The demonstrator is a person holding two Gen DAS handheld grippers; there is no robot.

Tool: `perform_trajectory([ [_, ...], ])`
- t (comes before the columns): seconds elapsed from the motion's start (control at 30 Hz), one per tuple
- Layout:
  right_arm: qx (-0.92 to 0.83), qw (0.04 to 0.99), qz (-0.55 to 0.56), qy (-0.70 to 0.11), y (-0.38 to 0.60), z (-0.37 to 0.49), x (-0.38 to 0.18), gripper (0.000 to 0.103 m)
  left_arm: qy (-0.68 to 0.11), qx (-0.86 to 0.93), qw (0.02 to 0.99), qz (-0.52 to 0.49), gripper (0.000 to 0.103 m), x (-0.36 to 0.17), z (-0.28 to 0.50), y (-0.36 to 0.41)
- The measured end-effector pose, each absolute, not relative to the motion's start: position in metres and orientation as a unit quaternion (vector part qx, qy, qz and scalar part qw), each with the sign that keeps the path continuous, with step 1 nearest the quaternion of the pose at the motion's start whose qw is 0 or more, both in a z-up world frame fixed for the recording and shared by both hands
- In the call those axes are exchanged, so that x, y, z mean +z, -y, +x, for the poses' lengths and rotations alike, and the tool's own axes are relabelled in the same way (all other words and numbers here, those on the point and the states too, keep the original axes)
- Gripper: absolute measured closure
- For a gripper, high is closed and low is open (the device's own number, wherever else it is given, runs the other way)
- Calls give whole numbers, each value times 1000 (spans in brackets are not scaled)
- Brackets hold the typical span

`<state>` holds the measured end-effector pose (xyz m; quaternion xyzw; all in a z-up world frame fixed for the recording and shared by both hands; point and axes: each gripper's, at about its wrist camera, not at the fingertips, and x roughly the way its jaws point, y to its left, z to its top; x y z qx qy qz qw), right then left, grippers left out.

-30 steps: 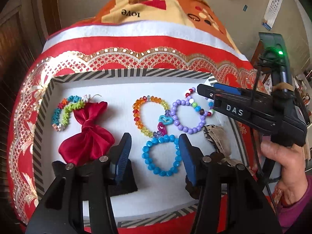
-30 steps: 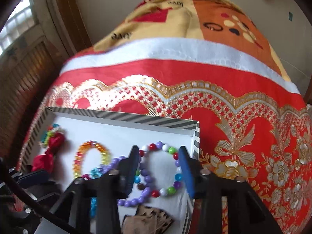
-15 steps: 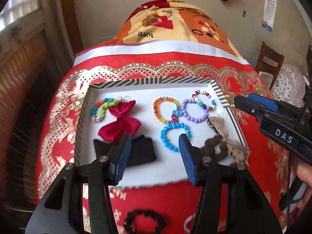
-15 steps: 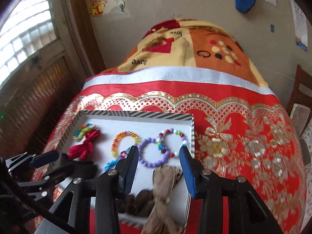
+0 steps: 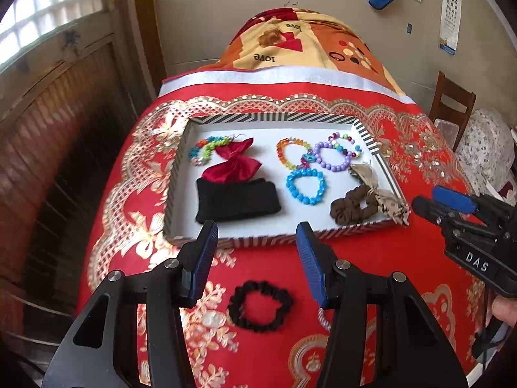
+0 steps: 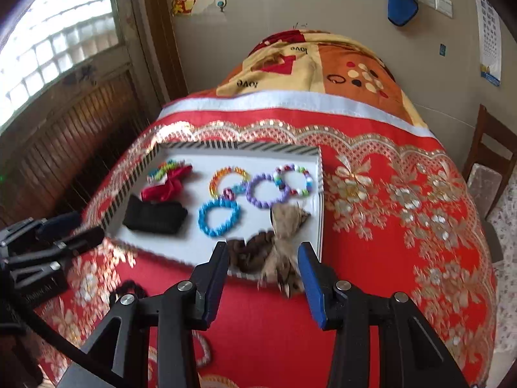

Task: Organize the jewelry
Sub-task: 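Withdraw both tools toward the black scrunchie and grey braided bracelet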

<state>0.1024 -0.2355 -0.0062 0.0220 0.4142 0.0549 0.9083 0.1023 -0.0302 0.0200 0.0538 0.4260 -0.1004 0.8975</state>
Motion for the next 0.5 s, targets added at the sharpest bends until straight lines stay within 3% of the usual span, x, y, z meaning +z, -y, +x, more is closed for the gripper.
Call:
perform_trajectory([
  [0.5, 86, 894, -10, -439, 220, 67, -25, 61, -428, -65, 900, 44, 53, 7, 71, 14],
])
